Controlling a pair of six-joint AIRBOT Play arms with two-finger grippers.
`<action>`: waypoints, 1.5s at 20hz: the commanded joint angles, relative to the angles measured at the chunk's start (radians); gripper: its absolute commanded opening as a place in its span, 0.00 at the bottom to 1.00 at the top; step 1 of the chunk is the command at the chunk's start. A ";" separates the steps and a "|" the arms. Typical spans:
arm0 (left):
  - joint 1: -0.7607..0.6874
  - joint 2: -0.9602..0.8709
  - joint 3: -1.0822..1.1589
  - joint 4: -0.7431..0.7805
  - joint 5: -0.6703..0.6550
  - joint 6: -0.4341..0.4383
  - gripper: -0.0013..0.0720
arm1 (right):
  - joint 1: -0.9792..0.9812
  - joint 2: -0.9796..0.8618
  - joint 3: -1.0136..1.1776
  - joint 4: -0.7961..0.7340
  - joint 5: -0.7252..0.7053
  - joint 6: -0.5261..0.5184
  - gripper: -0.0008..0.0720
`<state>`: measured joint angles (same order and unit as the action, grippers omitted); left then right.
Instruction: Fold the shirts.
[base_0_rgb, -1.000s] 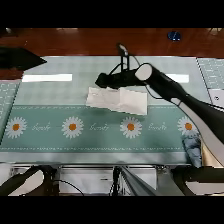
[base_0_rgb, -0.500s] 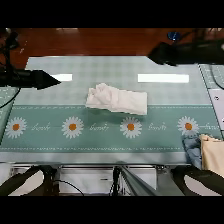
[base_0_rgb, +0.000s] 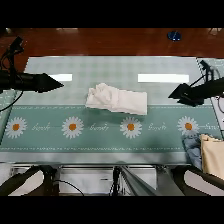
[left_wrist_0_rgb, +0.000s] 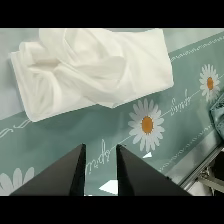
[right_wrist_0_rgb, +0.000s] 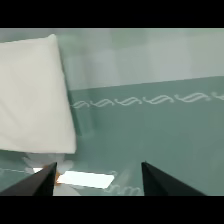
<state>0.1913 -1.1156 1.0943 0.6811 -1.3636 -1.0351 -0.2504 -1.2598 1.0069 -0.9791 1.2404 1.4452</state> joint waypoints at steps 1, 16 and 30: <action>0.000 0.000 -0.001 0.000 -0.002 0.002 0.38 | 0.034 -0.108 -0.093 0.234 -0.124 -0.029 0.82; 0.000 0.001 -0.001 -0.095 -0.024 -0.024 0.38 | 0.281 -0.320 -0.001 0.805 -0.172 -0.322 0.05; 0.000 0.001 -0.001 -0.095 -0.025 -0.008 0.37 | -0.470 0.255 0.384 0.427 0.256 0.306 0.04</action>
<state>0.1913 -1.1152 1.0935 0.5865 -1.3872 -1.0531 -0.5243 -1.0855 1.3571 -0.4564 1.3670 1.6218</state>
